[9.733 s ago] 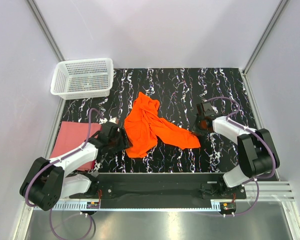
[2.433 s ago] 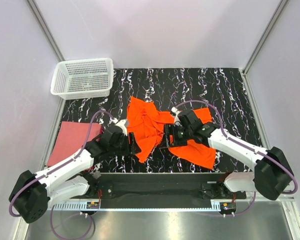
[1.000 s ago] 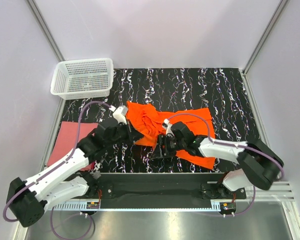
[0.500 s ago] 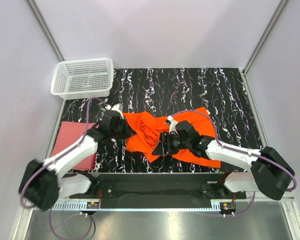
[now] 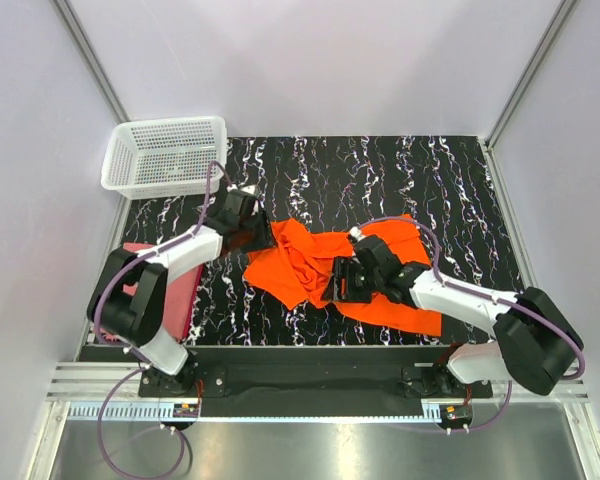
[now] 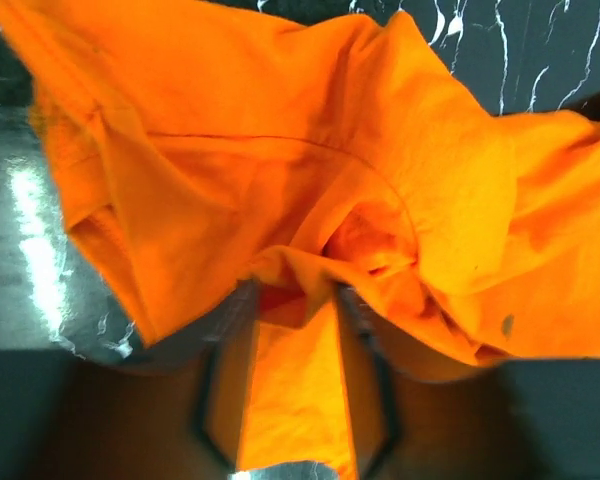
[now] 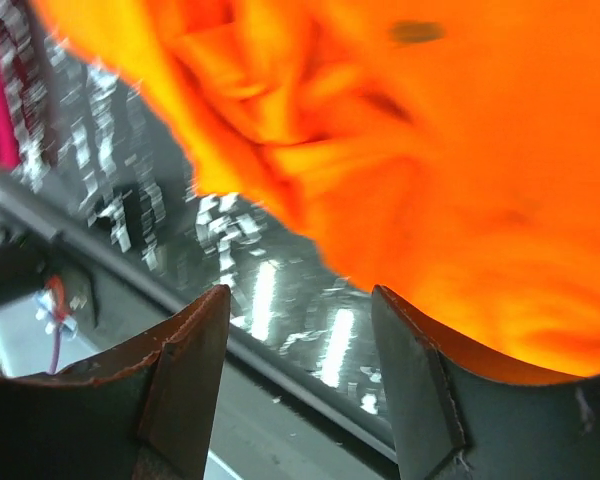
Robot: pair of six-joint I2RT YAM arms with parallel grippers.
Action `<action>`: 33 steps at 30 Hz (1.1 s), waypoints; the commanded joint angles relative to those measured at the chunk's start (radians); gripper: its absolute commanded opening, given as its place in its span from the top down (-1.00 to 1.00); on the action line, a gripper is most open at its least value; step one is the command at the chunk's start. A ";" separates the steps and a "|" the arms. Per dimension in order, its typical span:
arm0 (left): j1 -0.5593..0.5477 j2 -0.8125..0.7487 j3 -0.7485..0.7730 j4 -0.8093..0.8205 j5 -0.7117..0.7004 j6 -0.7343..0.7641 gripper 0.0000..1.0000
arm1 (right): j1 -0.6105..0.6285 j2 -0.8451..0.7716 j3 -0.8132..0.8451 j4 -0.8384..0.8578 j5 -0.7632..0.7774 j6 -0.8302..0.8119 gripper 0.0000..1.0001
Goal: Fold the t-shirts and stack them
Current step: Flatten the tshirt out
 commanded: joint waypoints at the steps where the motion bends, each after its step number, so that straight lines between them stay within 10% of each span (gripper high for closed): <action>1: 0.005 -0.114 -0.010 -0.023 -0.069 0.059 0.04 | -0.054 -0.005 0.064 -0.109 0.126 -0.009 -0.32; 14: -0.076 -0.647 -0.403 -0.109 -0.118 -0.048 -0.07 | -0.101 0.306 0.346 -0.146 0.210 -0.063 -0.14; 18: -0.029 -0.656 -0.451 -0.059 -0.048 -0.039 0.07 | -0.107 0.415 0.415 -0.088 0.212 -0.025 0.16; 33: 0.079 -0.567 -0.408 0.047 0.095 -0.010 -0.14 | -0.255 0.686 0.582 -0.014 0.246 0.101 0.05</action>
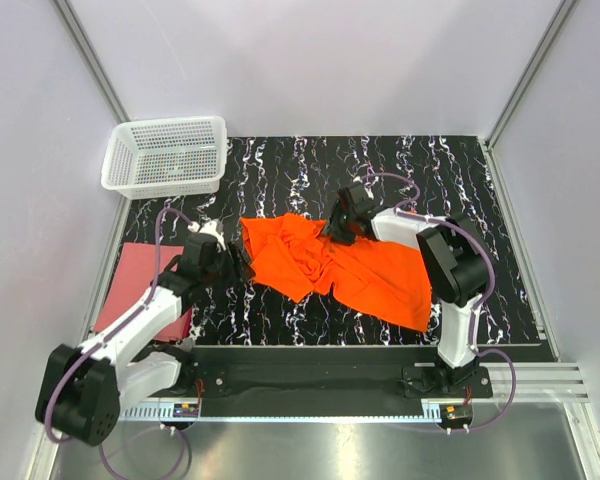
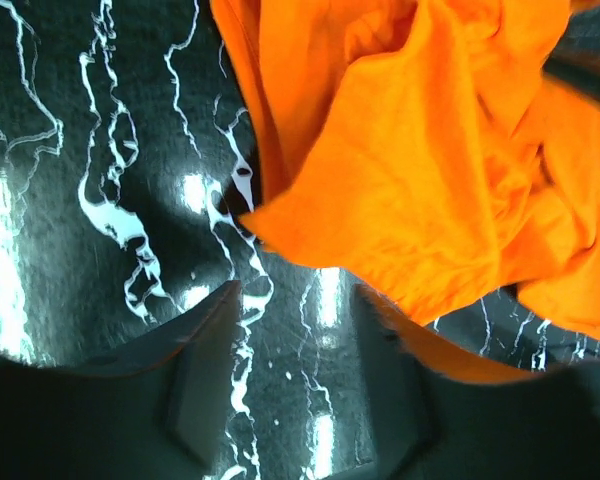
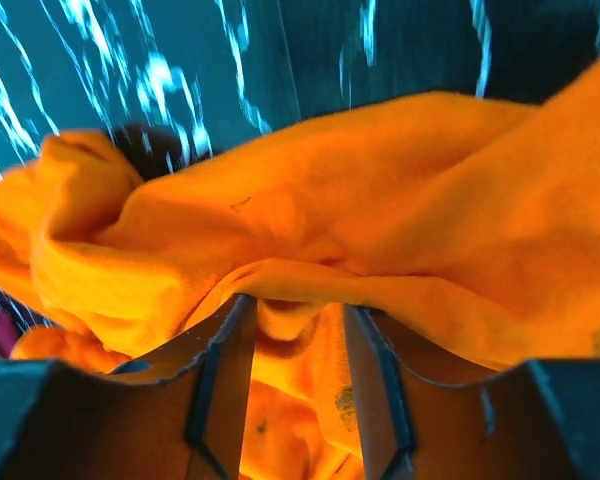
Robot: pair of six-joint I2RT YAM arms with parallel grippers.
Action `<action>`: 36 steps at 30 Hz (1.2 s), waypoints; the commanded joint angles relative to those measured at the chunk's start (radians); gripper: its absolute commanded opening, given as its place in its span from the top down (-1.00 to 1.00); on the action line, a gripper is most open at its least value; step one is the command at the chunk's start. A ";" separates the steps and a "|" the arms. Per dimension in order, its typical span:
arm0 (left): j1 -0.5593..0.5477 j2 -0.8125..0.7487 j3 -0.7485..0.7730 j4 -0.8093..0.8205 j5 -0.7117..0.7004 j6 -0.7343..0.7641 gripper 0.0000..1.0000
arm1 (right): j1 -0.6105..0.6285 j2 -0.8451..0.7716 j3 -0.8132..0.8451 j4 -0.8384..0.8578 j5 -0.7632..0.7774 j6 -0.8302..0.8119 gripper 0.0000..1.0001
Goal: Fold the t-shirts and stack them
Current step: Flatten the tshirt out
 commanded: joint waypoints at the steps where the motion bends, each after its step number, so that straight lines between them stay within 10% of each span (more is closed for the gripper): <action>1: 0.040 0.074 0.071 0.095 0.101 0.045 -0.22 | -0.042 0.071 0.048 -0.012 0.014 -0.078 0.03; 10: 0.100 0.268 0.069 0.321 0.299 0.012 -0.35 | -0.078 0.034 0.137 -0.056 -0.225 -0.350 -0.15; 36: 0.101 0.445 0.055 0.476 0.335 0.016 -0.40 | -0.079 -0.668 -0.352 -0.160 -0.325 -0.293 -0.19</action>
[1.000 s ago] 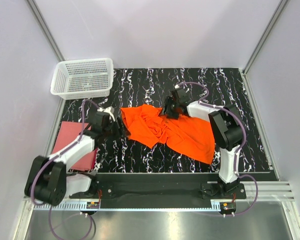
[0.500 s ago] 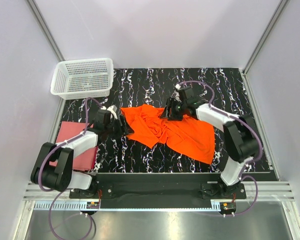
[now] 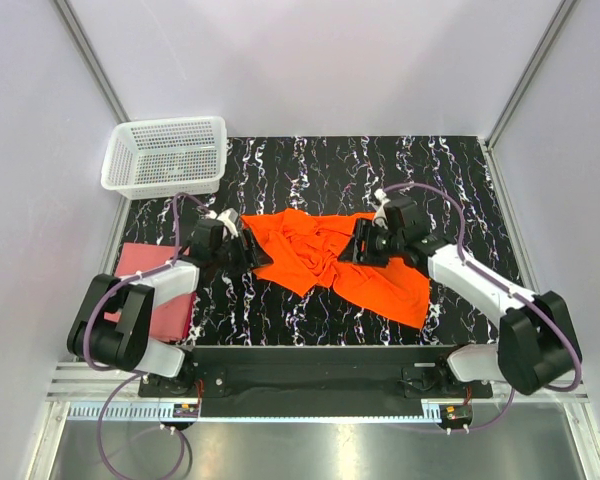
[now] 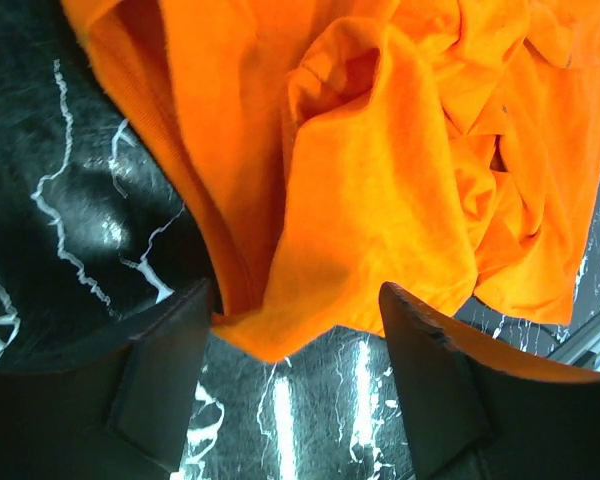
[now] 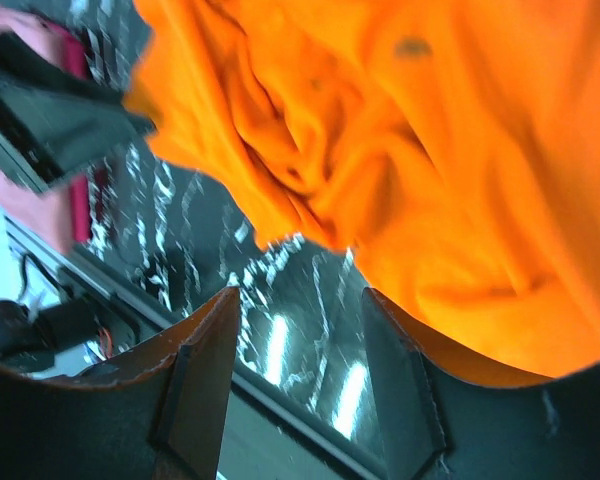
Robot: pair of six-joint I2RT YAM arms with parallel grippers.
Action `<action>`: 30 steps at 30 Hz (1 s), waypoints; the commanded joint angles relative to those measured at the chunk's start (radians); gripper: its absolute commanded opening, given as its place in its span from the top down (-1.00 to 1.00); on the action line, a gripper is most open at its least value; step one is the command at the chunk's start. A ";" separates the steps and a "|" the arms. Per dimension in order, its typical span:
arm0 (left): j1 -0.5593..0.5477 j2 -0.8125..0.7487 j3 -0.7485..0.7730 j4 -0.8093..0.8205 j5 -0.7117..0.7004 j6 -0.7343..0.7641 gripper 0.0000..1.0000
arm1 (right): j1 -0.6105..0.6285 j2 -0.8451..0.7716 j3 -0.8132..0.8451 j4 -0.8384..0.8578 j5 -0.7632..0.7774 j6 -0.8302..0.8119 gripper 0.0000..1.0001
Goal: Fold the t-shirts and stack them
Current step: Flatten the tshirt out
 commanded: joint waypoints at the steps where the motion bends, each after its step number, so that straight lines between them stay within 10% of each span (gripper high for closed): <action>1: 0.006 0.032 -0.012 0.107 0.047 -0.003 -0.38 | -0.004 -0.087 -0.046 -0.030 -0.001 0.002 -0.19; 12: 0.008 -0.034 -0.058 0.095 0.015 -0.032 0.04 | -0.005 -0.171 -0.131 -0.034 -0.007 0.031 -0.19; 30: 0.006 -0.141 -0.093 0.026 0.019 -0.046 0.05 | -0.004 -0.208 -0.146 -0.050 -0.004 0.041 -0.19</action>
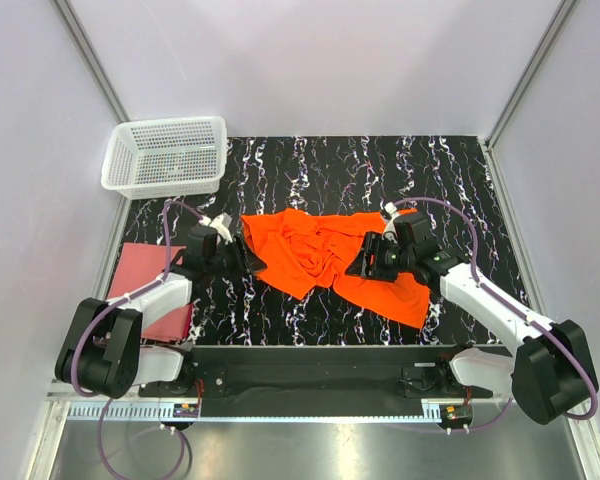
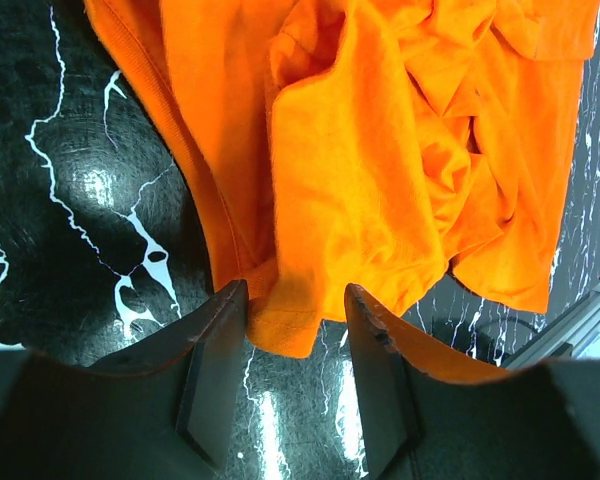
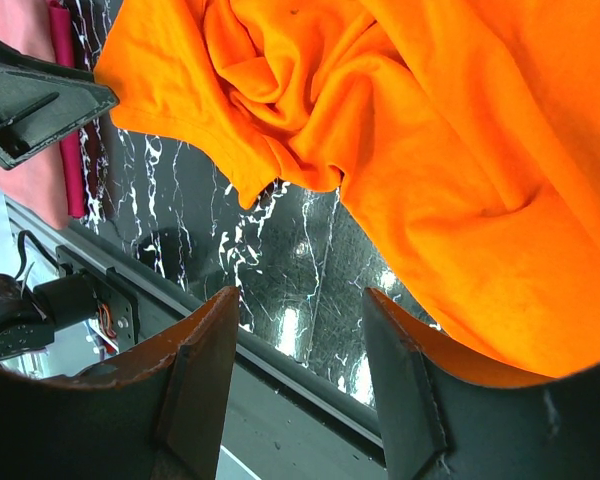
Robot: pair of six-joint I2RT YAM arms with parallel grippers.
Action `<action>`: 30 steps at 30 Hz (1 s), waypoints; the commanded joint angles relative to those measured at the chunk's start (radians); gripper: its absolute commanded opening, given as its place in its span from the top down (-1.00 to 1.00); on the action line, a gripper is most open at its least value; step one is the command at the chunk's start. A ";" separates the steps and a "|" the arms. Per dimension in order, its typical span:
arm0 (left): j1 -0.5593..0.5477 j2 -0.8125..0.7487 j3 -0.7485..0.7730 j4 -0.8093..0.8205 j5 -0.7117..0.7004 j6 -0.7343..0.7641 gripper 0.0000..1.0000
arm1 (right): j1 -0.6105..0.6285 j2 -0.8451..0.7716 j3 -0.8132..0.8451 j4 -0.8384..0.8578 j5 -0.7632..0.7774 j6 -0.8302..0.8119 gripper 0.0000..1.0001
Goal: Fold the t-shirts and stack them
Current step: Flatten the tshirt out
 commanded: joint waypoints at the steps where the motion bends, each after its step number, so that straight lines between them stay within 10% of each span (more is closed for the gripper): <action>1: 0.005 -0.006 -0.010 0.029 0.014 -0.006 0.06 | -0.004 -0.028 -0.003 0.011 -0.003 0.006 -0.20; 30: 0.005 -0.140 -0.045 -0.022 -0.064 -0.002 0.38 | -0.004 -0.057 -0.052 -0.012 0.000 0.037 -0.22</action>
